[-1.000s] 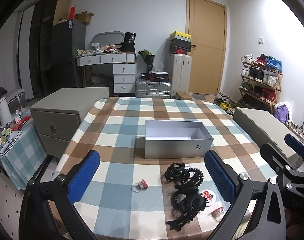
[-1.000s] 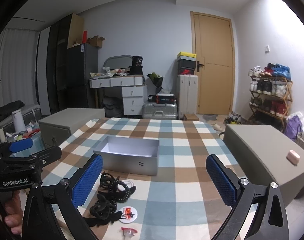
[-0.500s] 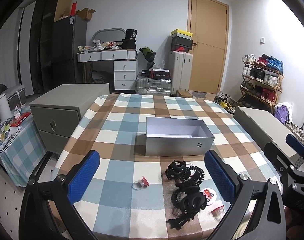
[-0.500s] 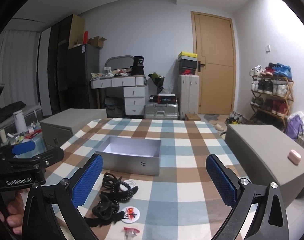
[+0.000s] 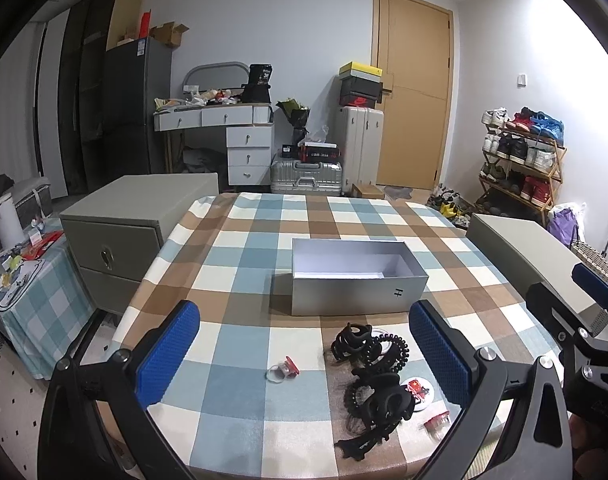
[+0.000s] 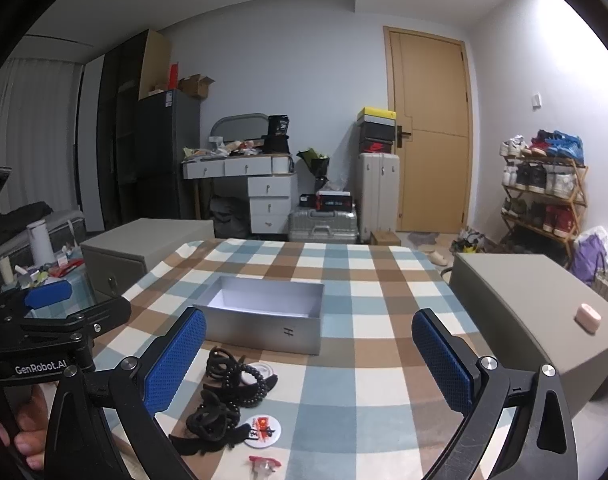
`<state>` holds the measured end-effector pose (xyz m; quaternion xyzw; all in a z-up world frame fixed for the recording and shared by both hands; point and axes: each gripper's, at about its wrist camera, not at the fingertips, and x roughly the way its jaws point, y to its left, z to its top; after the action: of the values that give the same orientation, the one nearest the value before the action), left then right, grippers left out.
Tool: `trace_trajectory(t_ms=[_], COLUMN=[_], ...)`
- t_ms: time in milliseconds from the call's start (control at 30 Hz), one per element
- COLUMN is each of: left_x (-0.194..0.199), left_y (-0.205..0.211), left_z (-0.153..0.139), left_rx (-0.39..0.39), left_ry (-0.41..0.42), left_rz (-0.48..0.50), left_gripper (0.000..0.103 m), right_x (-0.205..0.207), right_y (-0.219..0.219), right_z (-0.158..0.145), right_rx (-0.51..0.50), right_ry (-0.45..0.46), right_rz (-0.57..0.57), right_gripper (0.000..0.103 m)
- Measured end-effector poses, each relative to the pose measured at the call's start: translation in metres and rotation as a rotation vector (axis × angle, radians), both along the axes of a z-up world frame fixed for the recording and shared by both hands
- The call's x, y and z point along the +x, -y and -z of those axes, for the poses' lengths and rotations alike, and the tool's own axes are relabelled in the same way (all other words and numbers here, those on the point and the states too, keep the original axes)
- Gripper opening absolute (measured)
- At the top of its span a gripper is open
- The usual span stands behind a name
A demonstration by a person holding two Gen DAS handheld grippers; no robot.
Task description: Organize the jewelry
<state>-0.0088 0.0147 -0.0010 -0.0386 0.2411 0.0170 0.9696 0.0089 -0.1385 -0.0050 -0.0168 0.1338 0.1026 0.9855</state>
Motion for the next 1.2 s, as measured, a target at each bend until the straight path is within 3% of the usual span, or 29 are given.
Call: trace_trajectory(t_ms=[833,1200], left_x=[0.001,-0.004], left_y=[-0.003,-0.026], left_z=[0.002,0.018], left_rx=[-0.003,-0.018], left_ry=[-0.01,-0.035], left_rz=[0.003,-0.002], left_gripper=[0.102,0.102], right_x=[0.0,0.008], right_y=[-0.002,-0.014], right_z=[0.002,0.025], right_rx=[-0.016,-0.009], right_ry=[-0.008,-0.09], right_rz=[-0.014,-0.186], right_gripper=[0.103,0.103])
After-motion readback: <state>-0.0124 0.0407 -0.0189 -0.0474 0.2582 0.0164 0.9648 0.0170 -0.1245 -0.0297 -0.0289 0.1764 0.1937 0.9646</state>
